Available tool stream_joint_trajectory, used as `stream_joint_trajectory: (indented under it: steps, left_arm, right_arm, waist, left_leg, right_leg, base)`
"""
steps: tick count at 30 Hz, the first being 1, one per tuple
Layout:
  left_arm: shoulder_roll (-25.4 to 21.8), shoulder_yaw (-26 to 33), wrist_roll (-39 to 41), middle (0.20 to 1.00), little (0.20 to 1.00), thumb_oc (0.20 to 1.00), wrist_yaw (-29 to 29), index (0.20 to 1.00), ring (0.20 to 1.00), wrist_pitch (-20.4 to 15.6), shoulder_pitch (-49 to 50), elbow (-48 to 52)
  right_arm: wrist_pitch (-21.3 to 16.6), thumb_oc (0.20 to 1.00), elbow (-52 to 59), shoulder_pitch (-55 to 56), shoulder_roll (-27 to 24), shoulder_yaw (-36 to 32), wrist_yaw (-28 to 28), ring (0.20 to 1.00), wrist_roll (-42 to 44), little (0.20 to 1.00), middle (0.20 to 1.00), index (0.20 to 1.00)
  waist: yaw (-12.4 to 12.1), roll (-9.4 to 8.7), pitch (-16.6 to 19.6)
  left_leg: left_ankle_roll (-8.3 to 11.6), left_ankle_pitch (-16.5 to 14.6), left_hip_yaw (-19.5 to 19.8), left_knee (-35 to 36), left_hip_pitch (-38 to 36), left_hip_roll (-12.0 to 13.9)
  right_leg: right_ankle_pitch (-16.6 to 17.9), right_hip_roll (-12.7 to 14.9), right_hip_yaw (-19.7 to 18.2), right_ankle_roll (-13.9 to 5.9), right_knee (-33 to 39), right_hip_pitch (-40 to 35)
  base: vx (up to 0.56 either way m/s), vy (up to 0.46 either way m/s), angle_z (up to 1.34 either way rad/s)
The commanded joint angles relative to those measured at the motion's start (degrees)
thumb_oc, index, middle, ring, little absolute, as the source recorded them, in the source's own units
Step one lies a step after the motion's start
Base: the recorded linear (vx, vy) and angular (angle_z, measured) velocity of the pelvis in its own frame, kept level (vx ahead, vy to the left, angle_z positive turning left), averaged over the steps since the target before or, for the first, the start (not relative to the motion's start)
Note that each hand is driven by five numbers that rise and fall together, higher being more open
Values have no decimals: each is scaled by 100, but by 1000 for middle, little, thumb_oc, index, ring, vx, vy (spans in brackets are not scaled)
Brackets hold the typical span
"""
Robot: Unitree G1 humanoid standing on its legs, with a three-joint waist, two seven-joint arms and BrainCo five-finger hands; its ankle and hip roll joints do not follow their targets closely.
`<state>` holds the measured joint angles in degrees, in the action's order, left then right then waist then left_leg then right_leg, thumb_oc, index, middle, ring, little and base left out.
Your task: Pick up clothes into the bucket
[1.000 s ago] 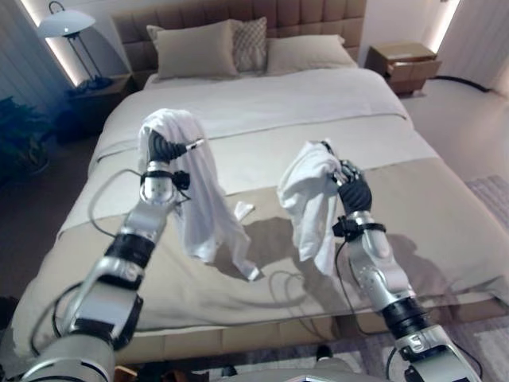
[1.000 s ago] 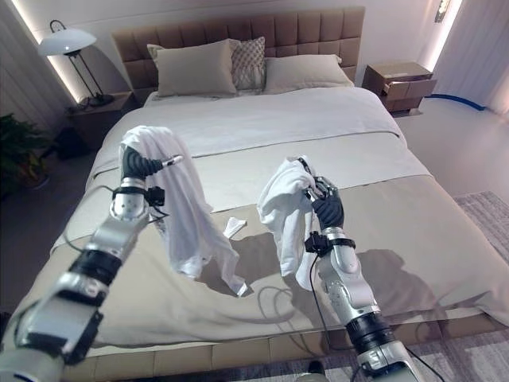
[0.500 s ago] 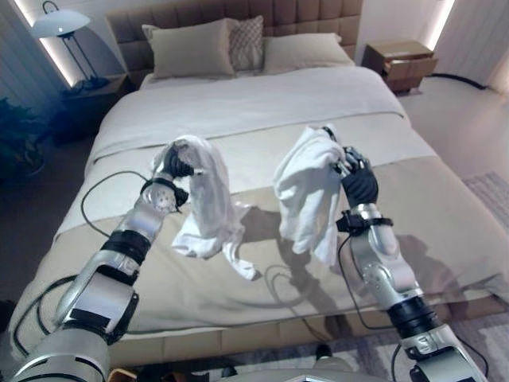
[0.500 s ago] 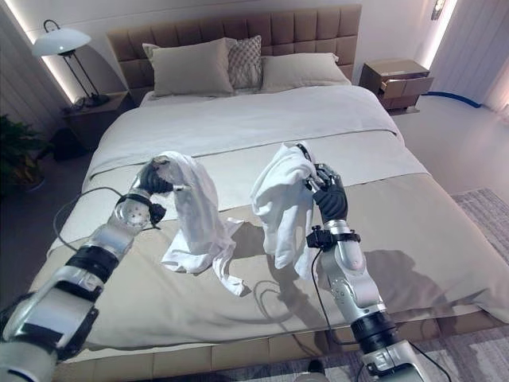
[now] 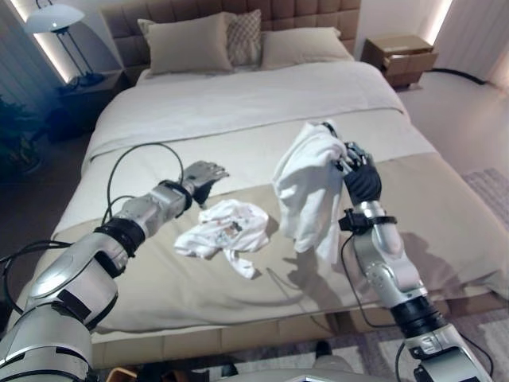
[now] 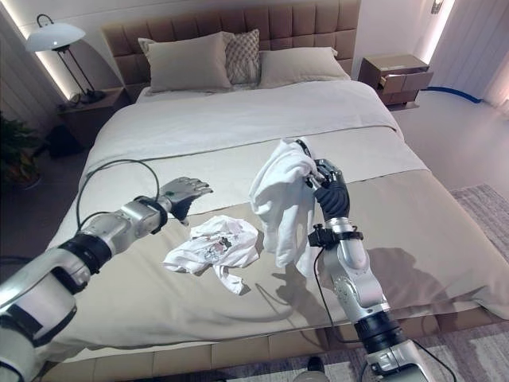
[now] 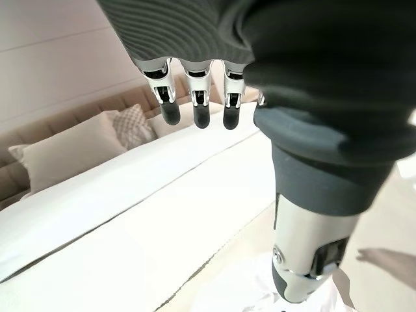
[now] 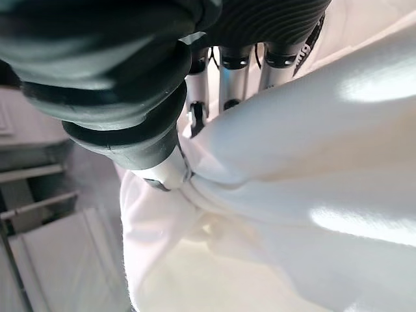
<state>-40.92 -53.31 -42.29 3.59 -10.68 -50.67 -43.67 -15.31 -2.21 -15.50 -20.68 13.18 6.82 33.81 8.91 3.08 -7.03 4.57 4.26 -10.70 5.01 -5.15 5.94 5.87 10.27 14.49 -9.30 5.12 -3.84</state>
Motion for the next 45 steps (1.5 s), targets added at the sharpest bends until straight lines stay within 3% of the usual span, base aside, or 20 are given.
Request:
stream_joint_trajectory:
  steps: [1, 7, 11, 13, 17, 24, 31, 39, 45]
  left_arm:
    - [-308, -114, -392, 1000, 1000, 1000, 26, 1000, 1000, 37, -1037, -347]
    - [-262, 378, 189, 1000, 1000, 1000, 106, 1000, 1000, 75, -829, -328]
    - [-171, 1980, 2212, 1000, 1000, 1000, 414, 1000, 1000, -90, 34, 397]
    - [155, 2959, 3492, 1000, 1000, 1000, 458, 1000, 1000, -290, 781, 1026]
    - [1062, 3718, 5538, 1000, 1000, 1000, 247, 1000, 1000, -489, 1611, 1850]
    - [2093, 3386, 7687, 1000, 1000, 1000, -593, 1000, 1000, -235, 1827, 2329]
    - [2545, 2998, 9328, 1000, 1000, 1000, -1354, 1000, 1000, 226, 1678, 2140]
    - [2766, 2636, 10072, 1000, 1000, 1000, -2068, 1000, 1000, 730, 1424, 1751]
    - [2642, 2463, 10107, 1000, 1000, 1000, -2399, 1000, 1000, 815, 1368, 1779]
  right_arm:
    - [-509, 200, 584, -487, 56, -169, -65, 200, -184, 200, 200, 200]
    - [-479, 200, 622, -508, 52, -185, -87, 200, -192, 200, 200, 200]
    - [-433, 200, 749, -598, 28, -283, -106, 200, -185, 200, 200, 200]
    - [-373, 200, 788, -680, 29, -308, -132, 200, -225, 200, 200, 200]
    - [-141, 200, 829, -880, -12, -193, -389, 200, -289, 200, 200, 200]
    - [90, 200, 932, -1322, -140, 181, -586, 200, -318, 200, 200, 200]
    - [90, 200, 905, -1805, -22, 616, -777, 200, 72, 200, 200, 200]
    - [85, 200, 974, -2083, 24, 924, -1045, 200, 363, 200, 200, 200]
    - [120, 200, 1001, -2074, 0, 971, -1212, 200, 404, 200, 200, 200]
  waist:
    - [-24, -329, -36]
    - [-47, -352, -34]
    - [-149, -423, -27]
    - [-197, -455, -18]
    - [-271, -548, 1]
    - [-262, -615, 27]
    - [-185, -647, 108]
    - [-70, -646, 189]
    - [-32, -628, 208]
  left_leg:
    - [178, -234, -59, -154, -166, 163]
    - [171, -237, -57, -160, -168, 153]
    - [164, -236, -24, -180, -168, 156]
    - [167, -246, 2, -190, -178, 172]
    - [159, -256, 18, -202, -178, 177]
    - [139, -280, 47, -208, -189, 186]
    - [127, -292, 5, -173, -250, 181]
    - [133, -298, -30, -148, -292, 175]
    - [126, -309, -41, -138, -315, 161]
  right_leg:
    - [165, 557, 245, -560, -170, -150]
    - [158, 556, 242, -552, -163, -177]
    - [151, 551, 267, -520, -166, -210]
    - [141, 545, 280, -495, -157, -240]
    - [124, 544, 298, -446, -140, -269]
    - [136, 530, 300, -415, -126, -297]
    - [144, 520, 228, -417, -122, -289]
    - [156, 520, 162, -426, -123, -271]
    - [168, 532, 123, -436, -127, -261]
  base:
    - [0, 0, 0]
    - [0, 0, 0]
    - [0, 0, 0]
    - [0, 0, 0]
    - [1, 0, 2]
    - [0, -1, 1]
    - [0, 0, 0]
    - [-3, 1, -1]
    - [-4, 5, -3]
